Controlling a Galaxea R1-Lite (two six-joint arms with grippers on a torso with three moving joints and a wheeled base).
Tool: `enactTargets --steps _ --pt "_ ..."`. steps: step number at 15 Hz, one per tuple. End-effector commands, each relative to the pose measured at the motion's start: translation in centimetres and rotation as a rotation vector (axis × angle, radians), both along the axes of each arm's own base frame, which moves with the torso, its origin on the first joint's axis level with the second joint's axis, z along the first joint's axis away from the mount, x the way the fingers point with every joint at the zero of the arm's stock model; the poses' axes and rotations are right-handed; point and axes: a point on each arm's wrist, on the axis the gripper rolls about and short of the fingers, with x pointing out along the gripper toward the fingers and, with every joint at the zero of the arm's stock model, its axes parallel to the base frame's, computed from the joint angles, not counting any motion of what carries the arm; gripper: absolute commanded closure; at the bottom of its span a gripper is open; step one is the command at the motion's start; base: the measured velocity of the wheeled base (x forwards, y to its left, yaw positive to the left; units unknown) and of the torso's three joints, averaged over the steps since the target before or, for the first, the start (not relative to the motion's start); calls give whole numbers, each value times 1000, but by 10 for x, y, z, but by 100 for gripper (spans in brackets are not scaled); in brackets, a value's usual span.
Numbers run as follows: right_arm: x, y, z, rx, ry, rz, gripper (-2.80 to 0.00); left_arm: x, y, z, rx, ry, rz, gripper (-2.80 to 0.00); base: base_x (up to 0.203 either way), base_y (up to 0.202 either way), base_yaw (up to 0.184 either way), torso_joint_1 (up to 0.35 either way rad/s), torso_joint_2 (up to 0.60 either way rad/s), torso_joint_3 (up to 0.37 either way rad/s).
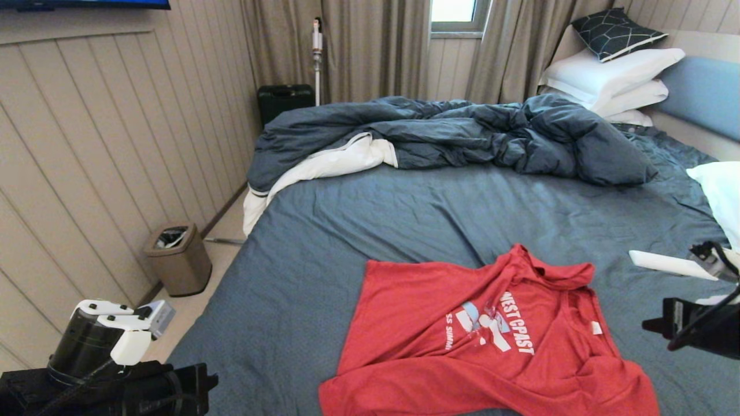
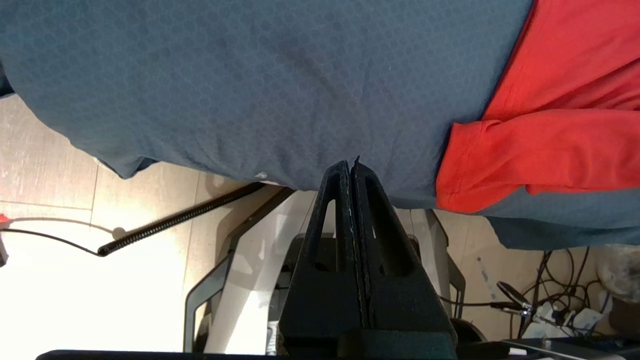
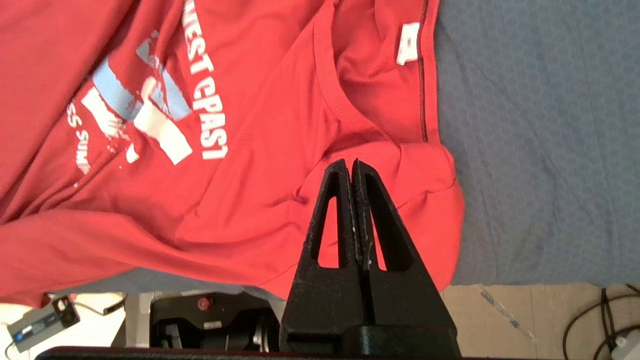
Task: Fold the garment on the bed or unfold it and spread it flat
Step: Unford the red T-shirt
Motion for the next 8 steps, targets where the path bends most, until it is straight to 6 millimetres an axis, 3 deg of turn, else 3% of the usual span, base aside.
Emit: enactTargets --steps 1,8 --pt "0 0 0 1 -1 1 0 0 0 0 -3 -1 3 0 0 0 0 0 0 0" --pt "-2 1 3 -4 -11 2 0 0 0 1 -4 -3 1 0 0 0 0 0 0 0"
